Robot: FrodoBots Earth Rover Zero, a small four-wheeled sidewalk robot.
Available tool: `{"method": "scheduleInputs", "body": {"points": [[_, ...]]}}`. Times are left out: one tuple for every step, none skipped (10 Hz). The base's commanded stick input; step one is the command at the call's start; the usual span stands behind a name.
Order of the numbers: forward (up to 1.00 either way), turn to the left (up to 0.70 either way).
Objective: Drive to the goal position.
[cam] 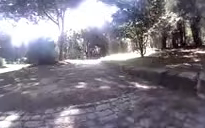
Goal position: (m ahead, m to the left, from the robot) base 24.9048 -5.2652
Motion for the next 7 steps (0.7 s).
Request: {"method": "scheduleInputs", "body": {"points": [[0.70,0.35],[0.70,0.35],[0.70,0.35],[0.70,0.11],[0.70,0.00],[0.70,0.00],[0.70,0.00]]}}
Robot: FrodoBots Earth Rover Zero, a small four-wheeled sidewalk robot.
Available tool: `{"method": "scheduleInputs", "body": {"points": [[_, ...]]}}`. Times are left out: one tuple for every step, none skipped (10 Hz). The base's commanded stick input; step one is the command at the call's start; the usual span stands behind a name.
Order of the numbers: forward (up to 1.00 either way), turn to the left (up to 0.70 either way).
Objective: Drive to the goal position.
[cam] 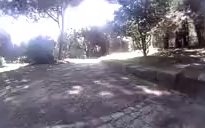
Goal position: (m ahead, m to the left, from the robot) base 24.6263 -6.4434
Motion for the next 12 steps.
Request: {"method": "scheduleInputs", "body": {"points": [[0.70,0.00],[0.70,0.00],[0.70,0.00],[0.70,0.00],[0.70,0.00],[0.70,0.00],[0.70,0.00],[0.70,0.00],[0.70,0.00],[0.70,0.00],[0.70,0.00],[0.70,0.00]]}}
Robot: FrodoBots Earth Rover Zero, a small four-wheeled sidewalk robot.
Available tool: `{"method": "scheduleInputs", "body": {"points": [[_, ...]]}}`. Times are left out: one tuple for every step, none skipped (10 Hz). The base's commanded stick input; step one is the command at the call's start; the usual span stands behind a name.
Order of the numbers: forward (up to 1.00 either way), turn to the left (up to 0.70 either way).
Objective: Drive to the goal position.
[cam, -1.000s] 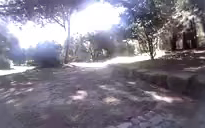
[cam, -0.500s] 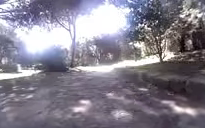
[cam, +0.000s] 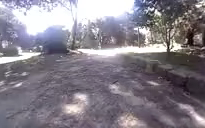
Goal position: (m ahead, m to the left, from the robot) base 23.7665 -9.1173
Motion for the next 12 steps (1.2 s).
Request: {"method": "scheduleInputs", "body": {"points": [[0.70,0.00],[0.70,0.00],[0.70,0.00],[0.70,0.00],[0.70,0.00],[0.70,0.00],[0.70,0.00],[0.70,0.00],[0.70,0.00],[0.70,0.00],[0.70,0.00],[0.70,0.00]]}}
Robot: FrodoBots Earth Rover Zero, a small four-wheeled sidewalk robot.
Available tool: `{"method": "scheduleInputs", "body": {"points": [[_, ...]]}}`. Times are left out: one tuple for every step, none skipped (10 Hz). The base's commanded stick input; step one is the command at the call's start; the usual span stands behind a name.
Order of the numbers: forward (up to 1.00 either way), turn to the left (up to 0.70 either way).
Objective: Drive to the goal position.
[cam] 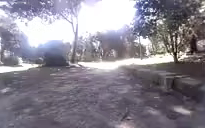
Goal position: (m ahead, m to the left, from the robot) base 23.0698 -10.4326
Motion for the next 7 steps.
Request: {"method": "scheduleInputs", "body": {"points": [[0.70,0.00],[0.70,0.00],[0.70,0.00],[0.70,0.00],[0.70,0.00],[0.70,0.00],[0.70,0.00]]}}
